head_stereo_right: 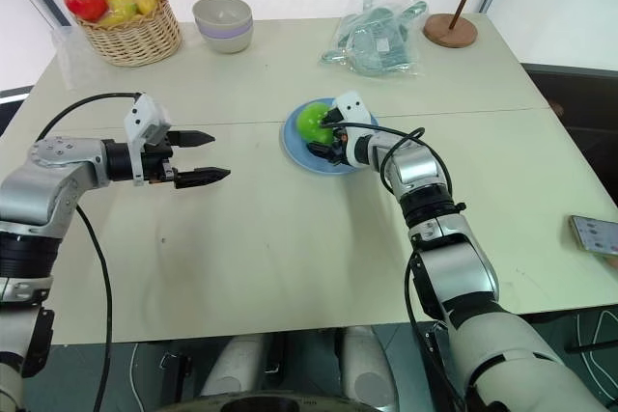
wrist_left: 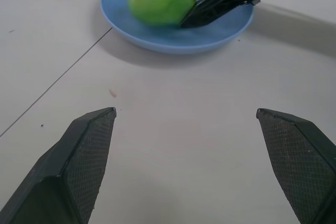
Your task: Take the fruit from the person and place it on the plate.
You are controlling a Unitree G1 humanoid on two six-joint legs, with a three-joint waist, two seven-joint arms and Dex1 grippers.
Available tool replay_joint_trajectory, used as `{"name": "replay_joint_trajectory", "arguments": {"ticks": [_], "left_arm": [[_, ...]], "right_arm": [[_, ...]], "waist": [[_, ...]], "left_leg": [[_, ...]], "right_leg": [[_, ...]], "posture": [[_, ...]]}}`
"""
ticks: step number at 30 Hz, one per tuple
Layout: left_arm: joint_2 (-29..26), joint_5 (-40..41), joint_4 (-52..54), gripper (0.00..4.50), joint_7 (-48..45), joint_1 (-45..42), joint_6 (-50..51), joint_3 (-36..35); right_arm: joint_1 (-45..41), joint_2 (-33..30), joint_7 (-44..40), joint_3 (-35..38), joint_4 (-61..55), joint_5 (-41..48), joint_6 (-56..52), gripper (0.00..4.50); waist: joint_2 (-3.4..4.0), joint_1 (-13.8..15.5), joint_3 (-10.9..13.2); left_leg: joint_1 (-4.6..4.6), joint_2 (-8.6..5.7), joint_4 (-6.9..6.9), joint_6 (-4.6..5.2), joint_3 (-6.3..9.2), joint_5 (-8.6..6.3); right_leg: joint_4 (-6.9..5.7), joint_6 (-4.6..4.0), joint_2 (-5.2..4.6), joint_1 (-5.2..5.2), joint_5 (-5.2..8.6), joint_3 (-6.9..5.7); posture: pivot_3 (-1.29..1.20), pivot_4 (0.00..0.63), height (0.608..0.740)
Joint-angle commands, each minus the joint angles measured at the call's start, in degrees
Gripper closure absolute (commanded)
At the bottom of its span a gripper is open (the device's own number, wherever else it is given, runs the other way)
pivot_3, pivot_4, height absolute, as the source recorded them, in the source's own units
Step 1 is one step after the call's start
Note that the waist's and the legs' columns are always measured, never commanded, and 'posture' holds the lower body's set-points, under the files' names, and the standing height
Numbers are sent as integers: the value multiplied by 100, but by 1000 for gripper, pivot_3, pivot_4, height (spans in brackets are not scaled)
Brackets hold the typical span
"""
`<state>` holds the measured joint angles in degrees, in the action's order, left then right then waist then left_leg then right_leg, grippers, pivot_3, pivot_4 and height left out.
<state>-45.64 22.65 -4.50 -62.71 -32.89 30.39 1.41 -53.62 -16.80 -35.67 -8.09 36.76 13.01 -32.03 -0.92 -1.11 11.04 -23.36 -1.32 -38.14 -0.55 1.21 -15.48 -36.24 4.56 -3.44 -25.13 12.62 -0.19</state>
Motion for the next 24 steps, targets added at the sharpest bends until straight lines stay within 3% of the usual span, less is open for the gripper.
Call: {"name": "replay_joint_trajectory", "arguments": {"ticks": [1, 5, 15, 24], "left_arm": [[6, -50, 12, 0, -34, -83, -123, -72], [44, -64, 13, 0, -54, -116, -112, -95], [-21, 286, 307, 0, -96, -152, 235, -419], [-325, 571, 835, 0, -10, 227, 628, -828]], "right_arm": [[-53, -65, -62, 188, -461, -4, -52, 29], [97, -242, -99, 321, -1135, 88, -481, 29], [1035, -1713, -424, 1152, -4971, 1088, -2404, 29], [1744, -2853, -791, 1974, -6564, 2016, -3014, 29]], "waist": [[0, 0, 0], [0, 12, 0], [0, 26, 0], [-1, 39, 0]], "left_leg": [[0, 0, 0, 0, 0, 0], [0, 0, 0, 0, 0, 0], [-5, -3, -1, 1, 1, -1], [-2, 3, -3, 1, 1, -1]], "right_leg": [[0, 0, 0, 0, 0, 0], [0, 0, 0, 0, 0, 0], [1, 1, -4, -1, 0, -1], [0, 1, -1, 2, 0, 0]], "posture": [[0, 150, 740], [0, 150, 740], [0, 150, 740], [0, 150, 740]]}}
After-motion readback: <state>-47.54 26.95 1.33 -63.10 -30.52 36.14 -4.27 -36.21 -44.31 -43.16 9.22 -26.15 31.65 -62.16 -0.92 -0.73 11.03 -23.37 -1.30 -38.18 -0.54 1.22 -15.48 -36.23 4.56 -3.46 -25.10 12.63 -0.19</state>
